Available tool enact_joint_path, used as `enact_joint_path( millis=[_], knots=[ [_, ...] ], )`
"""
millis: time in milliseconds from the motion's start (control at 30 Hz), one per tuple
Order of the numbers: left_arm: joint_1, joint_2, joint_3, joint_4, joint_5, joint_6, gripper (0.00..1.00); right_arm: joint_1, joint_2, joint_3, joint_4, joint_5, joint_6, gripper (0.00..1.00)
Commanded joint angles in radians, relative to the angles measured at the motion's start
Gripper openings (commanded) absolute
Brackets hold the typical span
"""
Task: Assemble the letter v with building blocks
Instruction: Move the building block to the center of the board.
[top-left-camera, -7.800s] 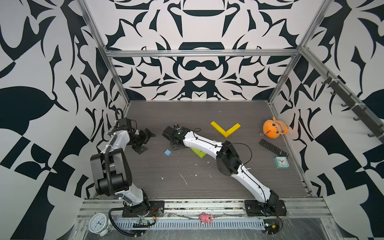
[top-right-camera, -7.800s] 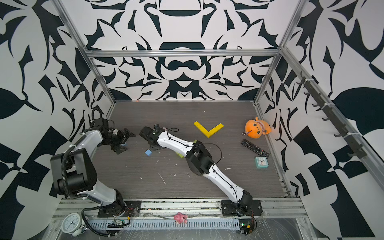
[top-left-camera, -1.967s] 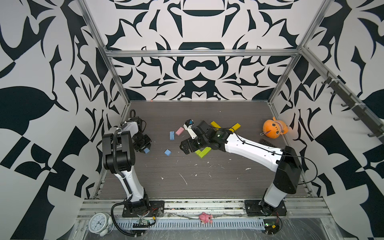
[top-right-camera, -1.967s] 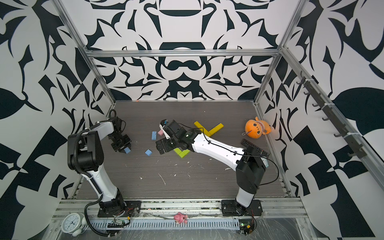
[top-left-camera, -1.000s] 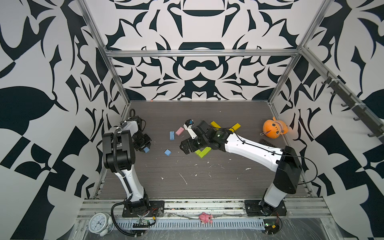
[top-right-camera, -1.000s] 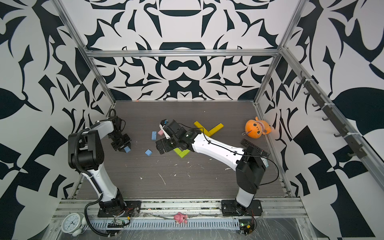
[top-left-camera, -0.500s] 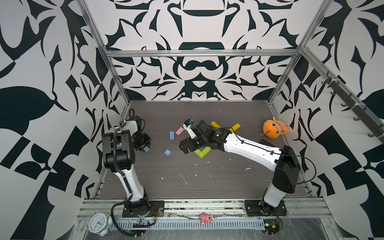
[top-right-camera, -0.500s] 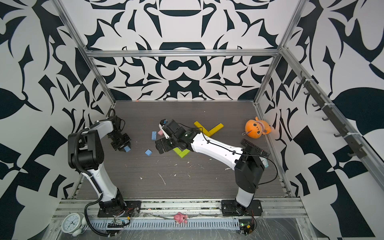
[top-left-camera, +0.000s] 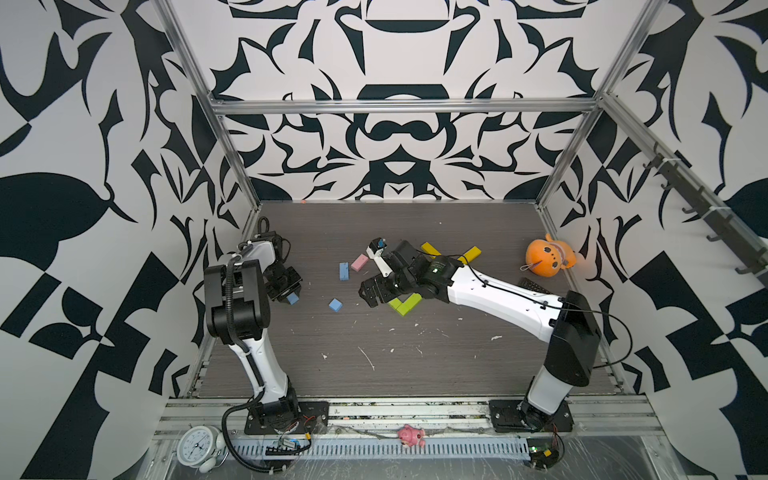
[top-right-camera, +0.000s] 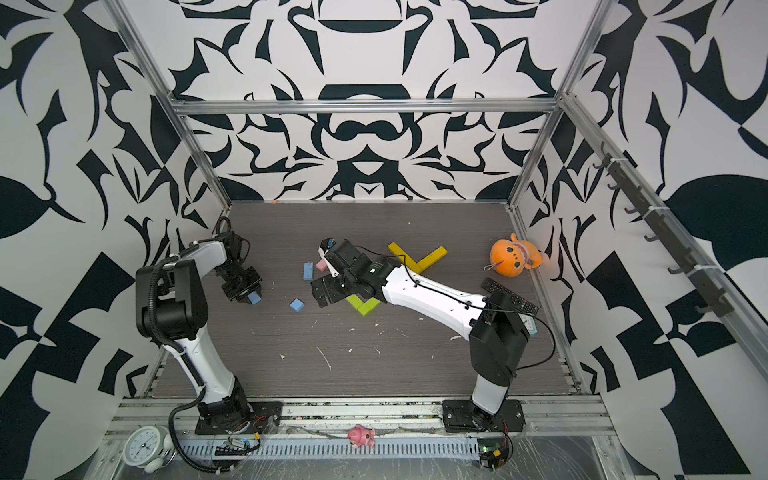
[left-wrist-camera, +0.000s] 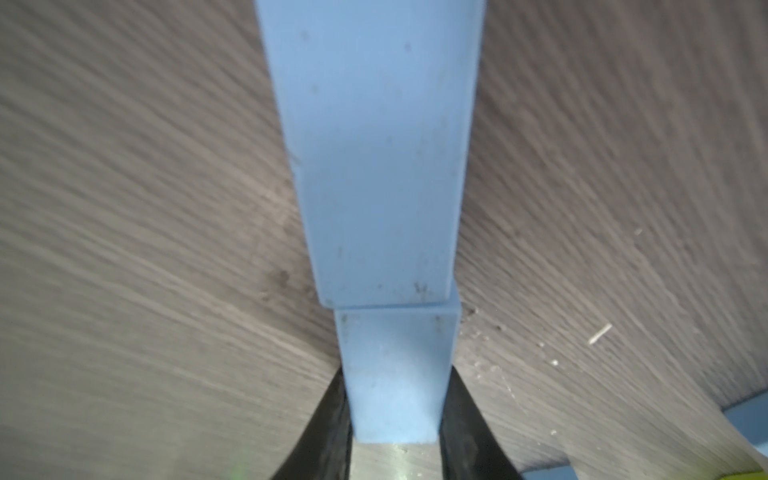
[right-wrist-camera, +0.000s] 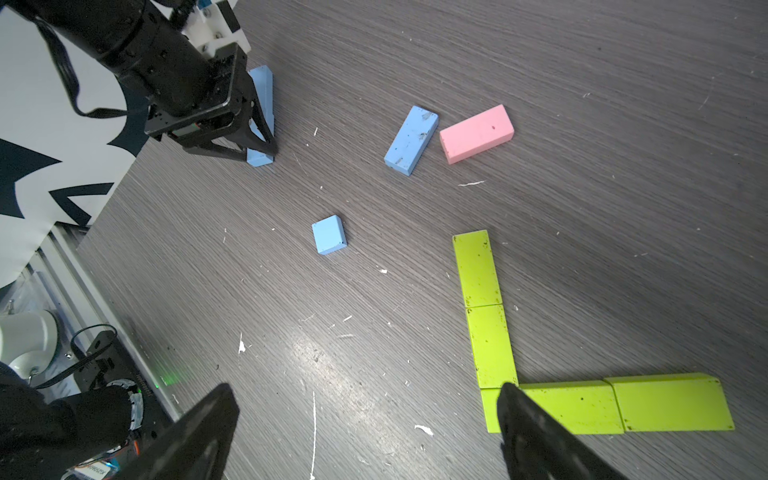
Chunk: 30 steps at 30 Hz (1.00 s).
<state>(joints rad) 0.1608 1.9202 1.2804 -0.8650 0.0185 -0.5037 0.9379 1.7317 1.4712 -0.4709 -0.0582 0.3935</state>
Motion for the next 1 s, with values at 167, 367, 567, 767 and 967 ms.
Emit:
enact_joint_path(
  millis=[167, 367, 567, 767, 967],
  knots=[
    [0.017, 0.04, -0.015, -0.003, -0.041, 0.017, 0.37, 0.004, -0.015, 0.029, 0.024, 0.015, 0.011, 0.99],
    [0.022, 0.04, -0.013, 0.001, -0.029, 0.011, 0.37, 0.006, -0.015, 0.027, 0.022, 0.019, 0.011, 0.99],
    [0.031, 0.036, -0.021, 0.008, -0.025, 0.011, 0.37, 0.005, -0.015, 0.029, 0.022, 0.017, 0.012, 0.99],
    [0.032, 0.043, -0.013, 0.014, -0.006, 0.001, 0.38, 0.005, -0.018, 0.029, 0.021, 0.017, 0.011, 0.99],
    [0.032, 0.031, -0.013, 0.02, 0.011, -0.008, 0.45, 0.004, -0.017, 0.035, 0.018, 0.017, 0.01, 0.99]
  ],
)
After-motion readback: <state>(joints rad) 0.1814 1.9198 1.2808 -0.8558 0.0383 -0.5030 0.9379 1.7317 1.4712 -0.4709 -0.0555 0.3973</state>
